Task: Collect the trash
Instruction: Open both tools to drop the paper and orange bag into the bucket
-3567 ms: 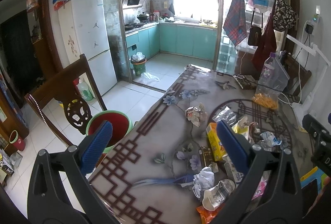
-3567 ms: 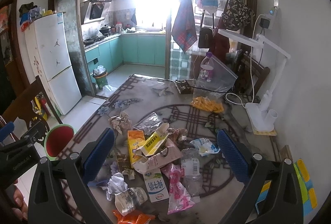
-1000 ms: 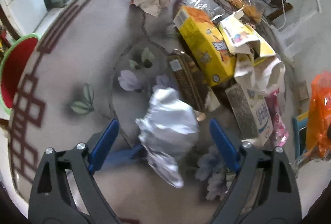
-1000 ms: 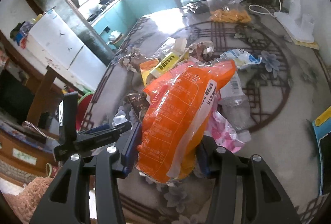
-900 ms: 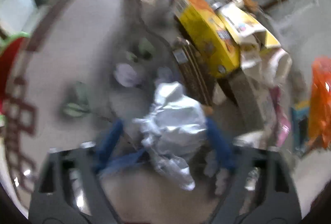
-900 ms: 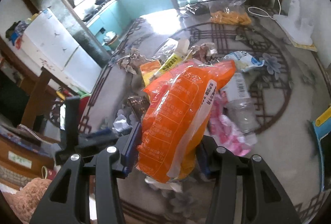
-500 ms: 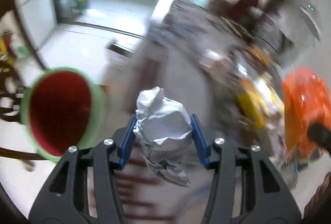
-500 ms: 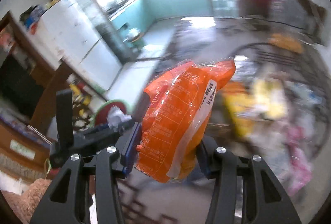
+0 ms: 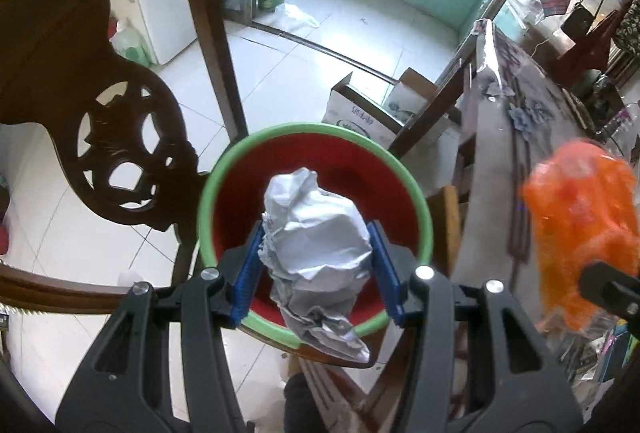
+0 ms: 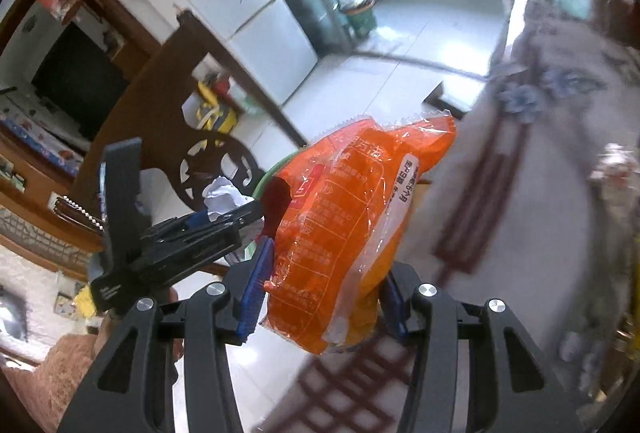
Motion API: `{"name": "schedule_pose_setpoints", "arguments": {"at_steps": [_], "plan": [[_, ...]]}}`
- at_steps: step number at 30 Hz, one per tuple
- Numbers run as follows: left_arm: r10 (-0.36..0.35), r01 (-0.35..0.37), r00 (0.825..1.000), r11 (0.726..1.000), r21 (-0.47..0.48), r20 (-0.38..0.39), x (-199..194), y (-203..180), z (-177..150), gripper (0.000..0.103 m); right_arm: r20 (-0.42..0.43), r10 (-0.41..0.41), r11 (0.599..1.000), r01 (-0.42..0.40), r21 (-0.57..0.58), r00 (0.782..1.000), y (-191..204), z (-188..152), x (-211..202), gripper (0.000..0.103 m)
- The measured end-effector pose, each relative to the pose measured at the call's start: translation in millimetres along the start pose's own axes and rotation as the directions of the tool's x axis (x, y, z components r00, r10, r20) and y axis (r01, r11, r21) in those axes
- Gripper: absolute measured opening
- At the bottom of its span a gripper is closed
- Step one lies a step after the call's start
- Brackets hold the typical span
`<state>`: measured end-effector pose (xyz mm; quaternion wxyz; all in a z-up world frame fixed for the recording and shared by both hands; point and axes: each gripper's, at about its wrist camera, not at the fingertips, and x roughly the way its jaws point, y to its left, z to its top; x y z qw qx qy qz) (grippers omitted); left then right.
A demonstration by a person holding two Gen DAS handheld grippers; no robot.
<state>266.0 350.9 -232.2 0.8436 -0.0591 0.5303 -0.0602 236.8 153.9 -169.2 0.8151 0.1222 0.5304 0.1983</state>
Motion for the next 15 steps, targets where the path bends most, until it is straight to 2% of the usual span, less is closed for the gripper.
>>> {"name": "schedule_pose_setpoints", "arguments": {"at_steps": [2,5,9,15], "plan": [[-0.003,0.003,1.0,1.0,0.006,-0.006,-0.7,8.4,-0.5,0.05,0.002,0.004,1.0,-0.004,-0.025,1.0,10.9,6.8,9.4,0.052],[0.025,-0.024,0.999,1.0,0.009,-0.028,6.7,6.5,5.2,0.061,0.057,-0.054,0.998,0.056,-0.027,0.997,16.8,16.2,6.8,0.073],[0.008,-0.008,1.0,1.0,0.0,-0.001,4.0,6.9,9.9,0.081,0.12,-0.068,0.998,0.069,-0.008,0.99,10.0,4.1,-27.1,0.073],[-0.052,0.052,0.998,0.999,-0.001,0.036,-5.0,-15.5,12.8,0.081,0.174,-0.198,0.98,0.19,0.062,0.965,-28.7,-44.5,-93.4,0.073]]}}
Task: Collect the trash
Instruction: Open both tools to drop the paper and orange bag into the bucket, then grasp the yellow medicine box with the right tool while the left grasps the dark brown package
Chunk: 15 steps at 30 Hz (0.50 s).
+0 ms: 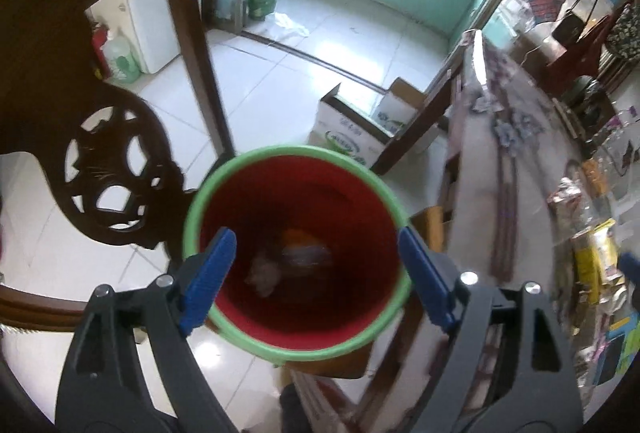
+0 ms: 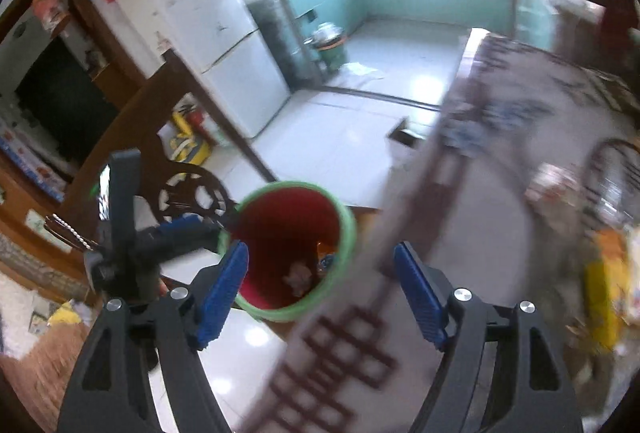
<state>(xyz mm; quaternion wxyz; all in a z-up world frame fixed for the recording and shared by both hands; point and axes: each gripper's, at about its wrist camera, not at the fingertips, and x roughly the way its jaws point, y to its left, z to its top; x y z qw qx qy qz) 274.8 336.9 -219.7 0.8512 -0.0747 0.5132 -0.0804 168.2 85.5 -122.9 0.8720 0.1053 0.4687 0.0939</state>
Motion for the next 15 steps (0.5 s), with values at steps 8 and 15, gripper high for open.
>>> {"name": "schedule_pose_setpoints", "arguments": {"at_steps": [8,15], "plan": [[-0.104,0.103,0.994,0.989,0.109,0.01,-13.3,-99.6,-5.4,0.087,0.023,-0.169,0.968,0.161,0.194,0.985,-111.9,-48.7,-78.7,0.074],[-0.193,0.191,0.981,0.972,0.136,-0.004,-29.5,-199.0,-44.0,0.092,0.03,-0.211,0.934,0.193,0.301,0.977,-221.7,-68.3,-129.6,0.074]]}}
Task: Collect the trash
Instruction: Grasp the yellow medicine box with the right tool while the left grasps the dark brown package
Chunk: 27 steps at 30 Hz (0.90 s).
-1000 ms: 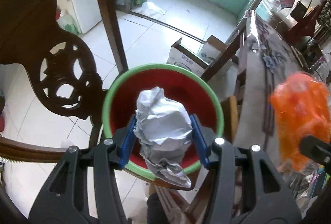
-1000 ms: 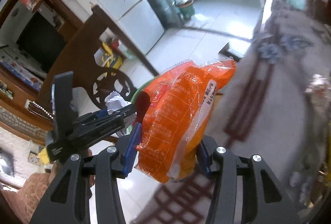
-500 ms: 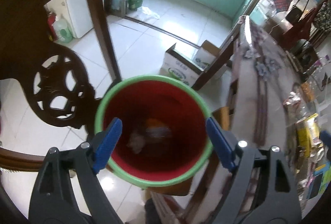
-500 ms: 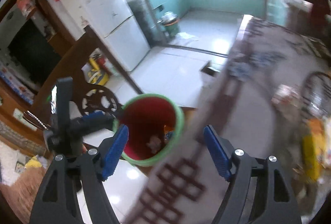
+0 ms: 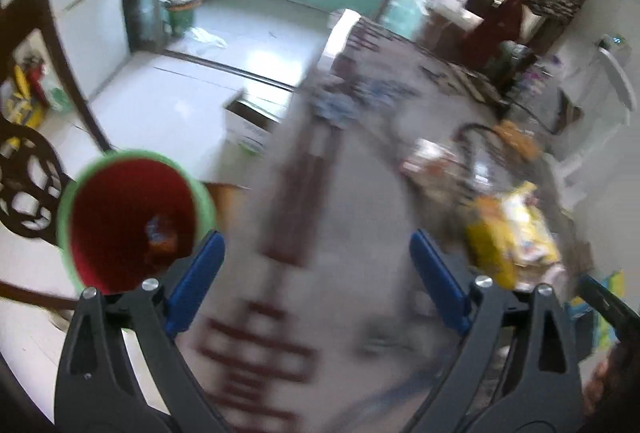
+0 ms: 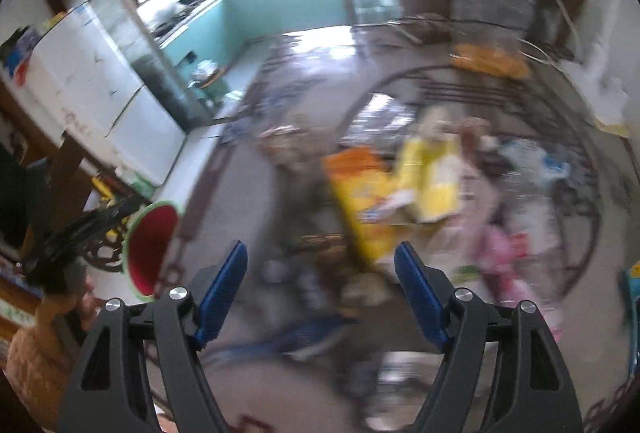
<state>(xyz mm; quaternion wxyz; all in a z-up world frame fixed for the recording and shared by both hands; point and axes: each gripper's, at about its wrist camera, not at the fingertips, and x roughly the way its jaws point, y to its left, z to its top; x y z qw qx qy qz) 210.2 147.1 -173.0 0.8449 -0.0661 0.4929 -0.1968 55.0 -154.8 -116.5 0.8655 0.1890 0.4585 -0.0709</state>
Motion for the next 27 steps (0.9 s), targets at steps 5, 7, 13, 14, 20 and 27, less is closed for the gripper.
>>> {"name": "schedule_pose_setpoints", "arguments": {"at_steps": [5,7,13,14,20,27], "plan": [[0.019,-0.019,1.0,1.0,0.021,-0.024,8.0,-58.5,-26.1,0.092,-0.069,0.051,0.994,-0.044,0.105,0.996,-60.4,39.7,15.4,0.074],[0.021,-0.021,0.999,1.0,0.008,-0.03,8.7,-75.6,-38.5,0.092,-0.115,0.092,0.989,-0.077,0.129,0.989,-71.8,59.8,36.3,0.074],[0.051,-0.052,0.998,0.999,-0.011,-0.048,6.3,-101.7,-63.3,0.092,-0.252,0.069,0.995,-0.048,0.088,0.965,-60.3,81.3,95.9,0.074],[0.055,-0.056,0.997,0.998,-0.013,-0.049,3.6,-104.5,-67.3,0.092,-0.28,0.056,0.996,-0.035,0.081,0.958,-59.7,81.4,105.3,0.074],[0.078,-0.079,0.994,0.997,-0.022,-0.073,5.8,-115.6,-79.4,0.092,-0.366,0.0,1.0,0.003,0.009,0.931,-57.7,68.2,137.8,0.058],[0.052,-0.057,0.989,0.998,-0.034,-0.139,34.3,-128.3,-83.8,0.092,-0.241,0.166,0.986,-0.167,0.018,0.956,-66.6,64.8,82.5,0.04]]}}
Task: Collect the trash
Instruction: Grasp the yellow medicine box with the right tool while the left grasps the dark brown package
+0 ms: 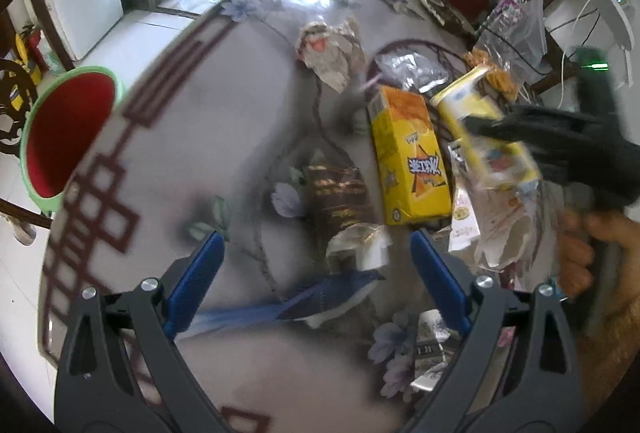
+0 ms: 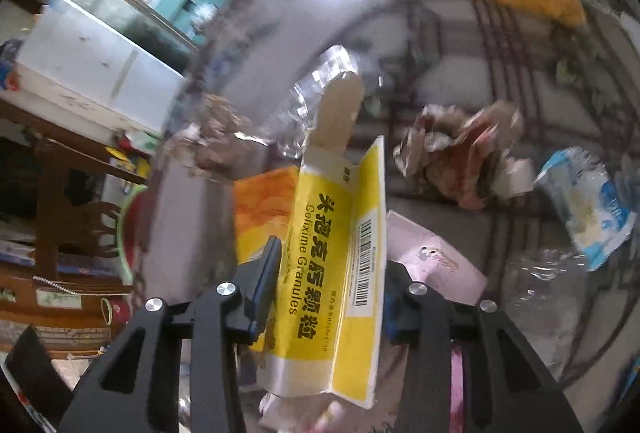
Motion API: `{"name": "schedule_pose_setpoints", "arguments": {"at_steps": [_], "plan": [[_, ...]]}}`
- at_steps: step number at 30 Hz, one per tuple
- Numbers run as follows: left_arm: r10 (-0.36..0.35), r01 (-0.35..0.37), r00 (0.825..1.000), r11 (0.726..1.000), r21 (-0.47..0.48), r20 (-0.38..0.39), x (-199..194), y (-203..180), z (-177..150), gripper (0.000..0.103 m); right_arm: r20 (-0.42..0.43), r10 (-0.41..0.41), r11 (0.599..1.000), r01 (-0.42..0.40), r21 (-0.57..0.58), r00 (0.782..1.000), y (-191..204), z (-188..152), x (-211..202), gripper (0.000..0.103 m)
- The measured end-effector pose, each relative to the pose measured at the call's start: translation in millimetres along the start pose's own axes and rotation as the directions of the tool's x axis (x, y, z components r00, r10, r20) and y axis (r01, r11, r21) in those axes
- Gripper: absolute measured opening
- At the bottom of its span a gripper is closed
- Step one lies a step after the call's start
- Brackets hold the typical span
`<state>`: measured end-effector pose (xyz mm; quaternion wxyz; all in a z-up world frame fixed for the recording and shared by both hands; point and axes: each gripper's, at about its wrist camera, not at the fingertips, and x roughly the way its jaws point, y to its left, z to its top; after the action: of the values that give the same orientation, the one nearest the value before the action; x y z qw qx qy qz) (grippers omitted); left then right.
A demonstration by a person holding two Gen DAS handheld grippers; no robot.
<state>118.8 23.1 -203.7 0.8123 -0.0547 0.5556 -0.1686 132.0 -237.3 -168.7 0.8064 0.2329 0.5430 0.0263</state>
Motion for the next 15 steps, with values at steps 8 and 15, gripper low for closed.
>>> {"name": "schedule_pose_setpoints", "arguments": {"at_steps": [8,15], "plan": [[0.06,-0.059,0.995,0.998,0.014,-0.079,49.6,-5.5,6.7,0.083,0.14,0.044,0.998,-0.038,-0.047,0.989,13.7,-42.3,-66.1,0.041],[0.035,-0.03,0.994,0.998,0.047,-0.105,62.4,-7.7,9.8,0.033,0.169,0.055,0.996,-0.041,-0.084,0.984,41.1,-49.2,-73.2,0.041]]}}
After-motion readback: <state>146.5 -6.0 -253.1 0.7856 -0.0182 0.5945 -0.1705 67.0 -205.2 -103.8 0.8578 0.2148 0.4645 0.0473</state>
